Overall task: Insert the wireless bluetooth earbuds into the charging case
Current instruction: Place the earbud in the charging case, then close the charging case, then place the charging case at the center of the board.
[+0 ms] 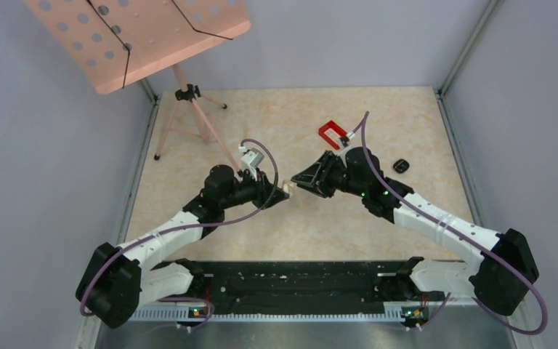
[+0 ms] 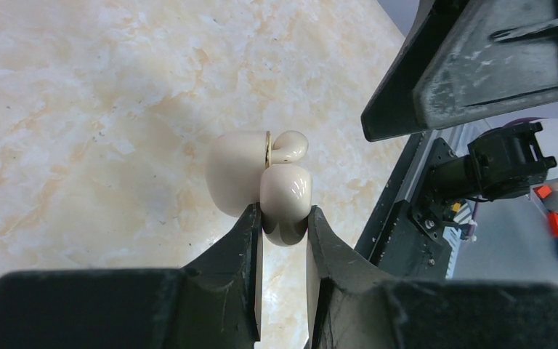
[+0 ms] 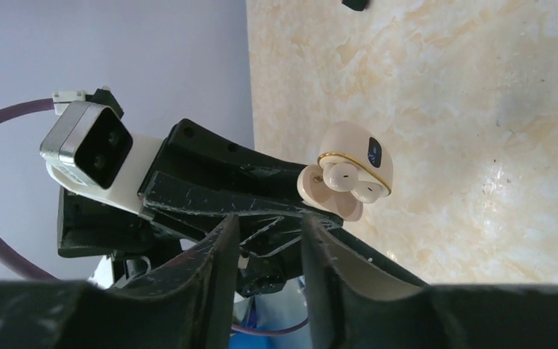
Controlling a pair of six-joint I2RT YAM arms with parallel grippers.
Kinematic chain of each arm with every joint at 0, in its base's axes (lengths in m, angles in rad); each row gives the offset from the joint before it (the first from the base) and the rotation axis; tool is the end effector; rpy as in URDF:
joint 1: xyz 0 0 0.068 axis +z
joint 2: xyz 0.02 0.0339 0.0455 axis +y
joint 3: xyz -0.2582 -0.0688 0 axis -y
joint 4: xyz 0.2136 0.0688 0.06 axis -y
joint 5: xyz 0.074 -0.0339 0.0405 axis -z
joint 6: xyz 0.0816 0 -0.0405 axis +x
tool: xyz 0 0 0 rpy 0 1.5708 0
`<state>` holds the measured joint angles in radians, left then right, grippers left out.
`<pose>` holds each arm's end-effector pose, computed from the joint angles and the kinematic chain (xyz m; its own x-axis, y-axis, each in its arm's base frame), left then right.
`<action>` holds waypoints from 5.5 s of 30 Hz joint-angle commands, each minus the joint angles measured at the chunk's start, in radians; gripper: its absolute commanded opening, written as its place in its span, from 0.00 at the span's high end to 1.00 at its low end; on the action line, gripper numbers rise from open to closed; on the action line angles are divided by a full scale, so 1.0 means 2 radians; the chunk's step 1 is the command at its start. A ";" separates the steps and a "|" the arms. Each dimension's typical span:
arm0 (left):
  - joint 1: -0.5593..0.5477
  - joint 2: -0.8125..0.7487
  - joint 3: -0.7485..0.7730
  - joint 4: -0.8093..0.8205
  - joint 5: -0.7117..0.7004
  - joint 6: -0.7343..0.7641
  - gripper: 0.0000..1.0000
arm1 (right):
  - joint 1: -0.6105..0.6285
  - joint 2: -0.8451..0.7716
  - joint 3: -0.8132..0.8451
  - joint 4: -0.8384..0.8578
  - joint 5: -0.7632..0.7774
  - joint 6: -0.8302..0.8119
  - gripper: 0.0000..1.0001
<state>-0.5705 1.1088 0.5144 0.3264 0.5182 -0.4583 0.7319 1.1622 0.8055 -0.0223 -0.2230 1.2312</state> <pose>0.1929 -0.1718 0.2364 -0.5853 -0.0811 -0.8068 0.6826 0.4876 -0.5443 0.1971 0.2013 0.2753 -0.8503 0.4722 -0.2323 -0.0085 0.4291 0.9032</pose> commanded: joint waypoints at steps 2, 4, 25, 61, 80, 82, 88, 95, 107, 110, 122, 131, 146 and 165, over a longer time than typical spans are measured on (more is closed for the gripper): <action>0.005 0.003 0.030 0.008 0.023 -0.010 1.00 | -0.009 -0.010 0.005 -0.017 0.030 -0.032 0.81; 0.005 0.004 0.030 0.007 0.025 -0.012 1.00 | -0.014 -0.012 0.004 -0.033 0.042 -0.040 0.95; 0.006 0.001 0.032 0.005 0.035 -0.016 1.00 | -0.014 0.033 0.009 -0.007 0.011 -0.051 1.00; 0.030 0.000 0.079 -0.065 0.071 -0.028 1.00 | -0.031 -0.067 -0.026 -0.063 0.083 -0.111 0.61; 0.040 0.094 0.182 0.059 0.316 -0.268 1.00 | -0.103 0.002 -0.063 0.141 -0.118 -0.144 0.40; 0.039 0.095 0.179 0.081 0.317 -0.282 1.00 | -0.103 0.016 -0.066 0.181 -0.147 -0.131 0.40; 0.040 0.094 0.182 0.090 0.304 -0.283 1.00 | -0.101 0.021 -0.101 0.299 -0.208 -0.082 0.41; 0.042 0.110 0.185 0.060 0.286 -0.260 1.00 | -0.101 -0.029 -0.109 0.291 -0.221 -0.089 0.45; 0.051 0.127 0.184 0.036 0.272 -0.239 1.00 | -0.101 -0.080 -0.113 0.242 -0.199 -0.087 0.45; 0.054 0.125 0.182 0.037 0.277 -0.239 1.00 | -0.102 -0.095 -0.111 0.198 -0.167 -0.103 0.36; 0.069 0.127 0.152 0.145 0.306 -0.306 1.00 | -0.114 -0.146 -0.112 0.144 -0.111 -0.117 0.28; 0.071 0.124 0.150 0.154 0.311 -0.311 1.00 | -0.116 -0.137 -0.120 0.230 -0.150 -0.114 0.20; 0.070 0.125 0.144 0.172 0.307 -0.326 1.00 | -0.104 -0.060 -0.106 0.341 -0.216 -0.080 0.46; 0.070 0.130 0.145 0.183 0.312 -0.337 1.00 | -0.089 -0.033 -0.101 0.362 -0.217 -0.073 0.54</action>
<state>-0.4332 1.3682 0.8017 0.6289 1.1271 -1.1267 0.5354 1.0882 0.5686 0.6151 -0.6533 1.0782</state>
